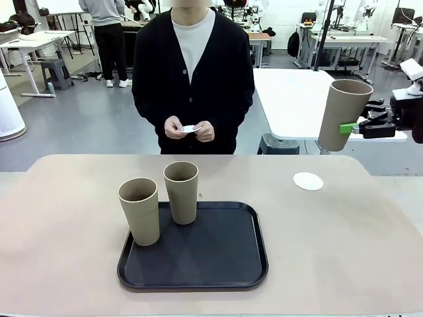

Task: Place coasters on the table and set cups on them.
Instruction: Pick up one Reusable plastic cup and place it on a coaster set by the human.

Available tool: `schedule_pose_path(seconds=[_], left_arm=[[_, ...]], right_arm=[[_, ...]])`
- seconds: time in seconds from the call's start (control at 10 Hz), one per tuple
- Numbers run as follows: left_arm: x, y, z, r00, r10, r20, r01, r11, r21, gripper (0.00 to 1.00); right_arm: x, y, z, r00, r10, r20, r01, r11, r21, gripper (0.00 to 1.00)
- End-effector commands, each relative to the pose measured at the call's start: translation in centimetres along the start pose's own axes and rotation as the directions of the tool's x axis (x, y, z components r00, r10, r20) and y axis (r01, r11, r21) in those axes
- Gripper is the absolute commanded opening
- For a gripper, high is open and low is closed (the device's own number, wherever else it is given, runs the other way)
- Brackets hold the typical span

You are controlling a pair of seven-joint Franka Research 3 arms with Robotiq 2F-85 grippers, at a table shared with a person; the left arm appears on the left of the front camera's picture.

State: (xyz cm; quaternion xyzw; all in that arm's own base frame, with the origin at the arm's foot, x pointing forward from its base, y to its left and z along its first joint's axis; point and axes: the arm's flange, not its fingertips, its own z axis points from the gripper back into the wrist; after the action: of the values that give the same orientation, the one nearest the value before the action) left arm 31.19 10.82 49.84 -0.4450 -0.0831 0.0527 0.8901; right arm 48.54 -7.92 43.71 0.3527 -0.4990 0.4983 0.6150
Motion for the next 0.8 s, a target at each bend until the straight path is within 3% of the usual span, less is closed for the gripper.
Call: schedule_pose_path(seconds=[0.0,0.7], left_arm=[[0.0,0.0,0.0,1.000,0.001,0.005,-0.001,1.000,-0.009,1.00],[0.0,0.0,0.0,1.000,0.001,0.005,-0.001,1.000,-0.009,1.00]], right_arm=[[-3.2,-4.5,-0.9,0.998,-0.054,-0.011,0.055,0.998,0.036,0.83],[-11.0,-8.2,-4.0,0.999,-0.045,-0.010,0.046,0.979,0.198,0.83]])
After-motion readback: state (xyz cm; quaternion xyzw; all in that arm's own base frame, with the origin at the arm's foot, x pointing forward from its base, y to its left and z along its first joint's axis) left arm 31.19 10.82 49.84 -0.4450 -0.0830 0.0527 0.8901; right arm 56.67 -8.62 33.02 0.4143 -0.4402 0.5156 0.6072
